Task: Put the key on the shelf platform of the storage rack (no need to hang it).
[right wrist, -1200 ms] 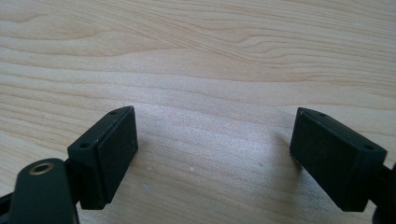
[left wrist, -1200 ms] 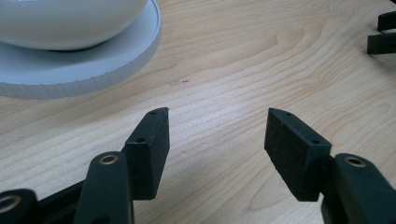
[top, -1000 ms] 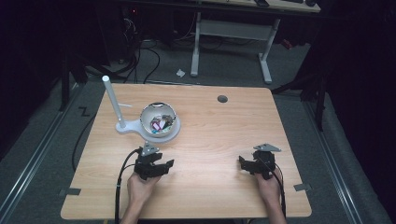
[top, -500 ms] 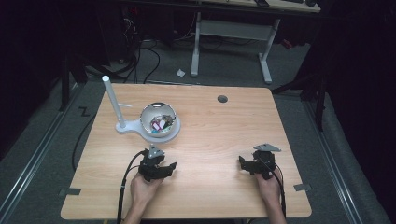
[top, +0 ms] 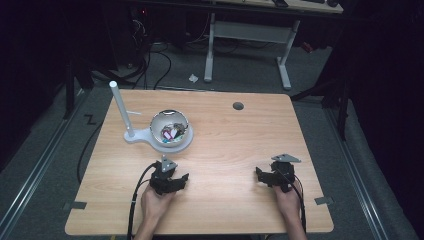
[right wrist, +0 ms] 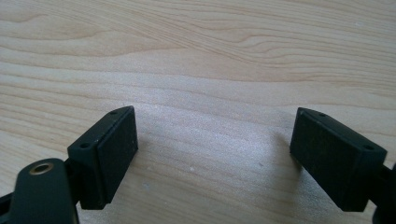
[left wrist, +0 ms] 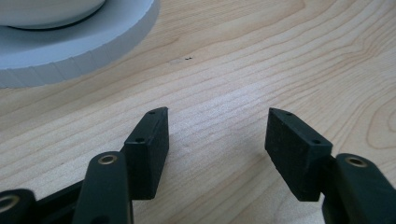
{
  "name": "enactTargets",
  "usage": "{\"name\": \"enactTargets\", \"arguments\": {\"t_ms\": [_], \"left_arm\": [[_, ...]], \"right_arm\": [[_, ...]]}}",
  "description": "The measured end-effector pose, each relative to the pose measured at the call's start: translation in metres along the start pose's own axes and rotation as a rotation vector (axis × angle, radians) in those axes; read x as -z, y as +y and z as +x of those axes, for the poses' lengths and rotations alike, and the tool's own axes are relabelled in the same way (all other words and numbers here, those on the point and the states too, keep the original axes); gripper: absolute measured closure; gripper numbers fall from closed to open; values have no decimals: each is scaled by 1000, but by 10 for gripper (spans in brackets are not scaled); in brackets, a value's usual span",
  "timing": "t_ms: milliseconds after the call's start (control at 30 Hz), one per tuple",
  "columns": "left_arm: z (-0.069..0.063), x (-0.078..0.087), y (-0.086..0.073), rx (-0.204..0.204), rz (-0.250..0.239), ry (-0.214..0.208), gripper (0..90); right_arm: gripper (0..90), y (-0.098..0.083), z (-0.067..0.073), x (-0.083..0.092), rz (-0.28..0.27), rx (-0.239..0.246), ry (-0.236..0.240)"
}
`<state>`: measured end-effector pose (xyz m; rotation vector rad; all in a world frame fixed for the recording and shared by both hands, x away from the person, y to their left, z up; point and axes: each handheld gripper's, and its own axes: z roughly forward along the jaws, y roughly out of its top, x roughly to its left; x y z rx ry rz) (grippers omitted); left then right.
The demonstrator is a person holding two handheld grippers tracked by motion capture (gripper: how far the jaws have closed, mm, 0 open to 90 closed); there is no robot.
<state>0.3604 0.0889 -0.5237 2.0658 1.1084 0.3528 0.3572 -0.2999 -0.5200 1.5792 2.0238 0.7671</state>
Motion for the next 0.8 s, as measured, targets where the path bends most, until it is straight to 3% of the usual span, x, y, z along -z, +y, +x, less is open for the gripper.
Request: {"name": "enactTargets", "arguments": {"t_ms": [200, 800], "left_arm": [[-5, -2, -1, -45, -1, 41, 396], [-5, -3, -1, -38, 3, 45, 338]], "right_arm": [[152, 0, 0, 0, -1, 4, 0], [151, 0, 0, 0, 0, 0, 0]]}}
